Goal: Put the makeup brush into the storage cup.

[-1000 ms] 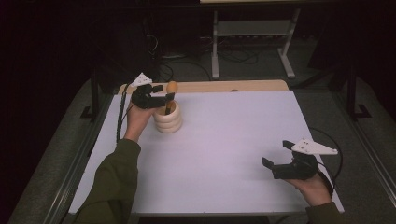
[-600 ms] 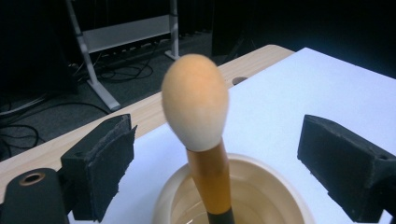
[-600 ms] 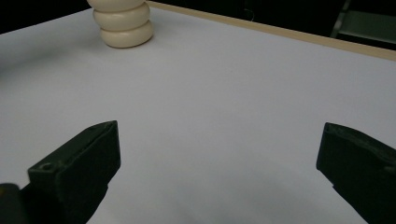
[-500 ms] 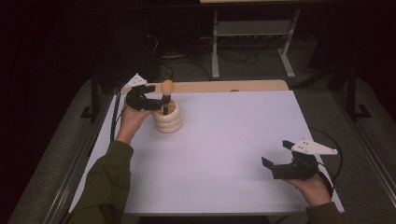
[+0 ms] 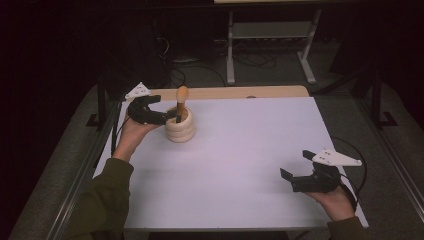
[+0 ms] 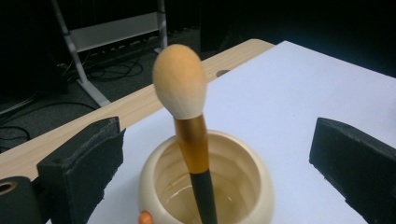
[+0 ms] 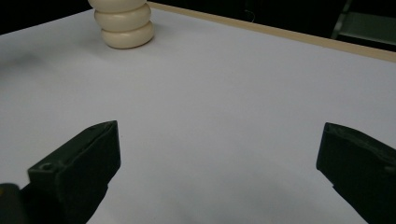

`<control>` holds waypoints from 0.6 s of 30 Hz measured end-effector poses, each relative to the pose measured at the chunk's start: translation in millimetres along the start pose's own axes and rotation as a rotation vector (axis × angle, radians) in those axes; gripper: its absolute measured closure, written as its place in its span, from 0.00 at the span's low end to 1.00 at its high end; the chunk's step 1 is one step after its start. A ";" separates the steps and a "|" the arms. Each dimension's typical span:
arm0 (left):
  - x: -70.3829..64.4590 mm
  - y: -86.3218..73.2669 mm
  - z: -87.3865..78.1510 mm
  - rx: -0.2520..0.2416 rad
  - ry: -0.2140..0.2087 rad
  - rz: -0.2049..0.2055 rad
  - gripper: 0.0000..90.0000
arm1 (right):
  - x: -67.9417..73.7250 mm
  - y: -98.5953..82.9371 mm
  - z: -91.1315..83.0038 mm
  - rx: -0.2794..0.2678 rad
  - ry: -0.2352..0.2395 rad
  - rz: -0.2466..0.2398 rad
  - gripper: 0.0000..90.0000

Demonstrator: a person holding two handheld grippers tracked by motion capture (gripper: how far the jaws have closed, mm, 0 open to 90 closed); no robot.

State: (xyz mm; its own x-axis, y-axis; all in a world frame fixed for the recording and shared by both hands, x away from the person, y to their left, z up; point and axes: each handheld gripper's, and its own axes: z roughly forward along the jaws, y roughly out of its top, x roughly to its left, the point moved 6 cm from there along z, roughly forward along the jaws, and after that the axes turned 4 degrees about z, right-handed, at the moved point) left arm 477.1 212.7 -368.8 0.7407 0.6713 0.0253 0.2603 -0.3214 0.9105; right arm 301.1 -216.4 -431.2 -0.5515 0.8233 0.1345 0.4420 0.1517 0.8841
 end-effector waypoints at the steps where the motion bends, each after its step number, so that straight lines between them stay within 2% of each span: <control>1: -1.6 -0.1 -1.2 0.001 -0.004 -0.002 0.02 | 0.2 0.2 -0.1 -0.001 0.000 -0.002 0.00; 5: -6.9 -1.2 -7.4 0.004 -0.024 0.012 0.02 | 1.1 0.5 -1.0 -0.006 0.000 -0.004 0.00; 9: -14.7 -1.7 -13.1 -0.002 -0.045 0.000 0.02 | 1.2 0.1 -3.3 -0.006 -0.002 0.005 0.00; 10: -17.5 -1.9 -15.3 0.004 -0.050 0.008 0.02 | 1.1 0.0 -3.5 -0.007 -0.002 0.006 0.00; 18: -36.7 -5.5 -26.3 0.024 -0.058 0.024 0.02 | 0.3 0.2 -3.8 -0.009 -0.010 -0.015 0.00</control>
State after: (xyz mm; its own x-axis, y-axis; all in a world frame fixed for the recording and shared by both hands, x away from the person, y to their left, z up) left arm 432.3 207.4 -363.9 0.7816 0.6234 0.0219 0.2562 -0.3528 0.8999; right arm 298.3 -218.3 -429.3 -0.5506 0.8265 0.1171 0.4275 0.1587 0.8900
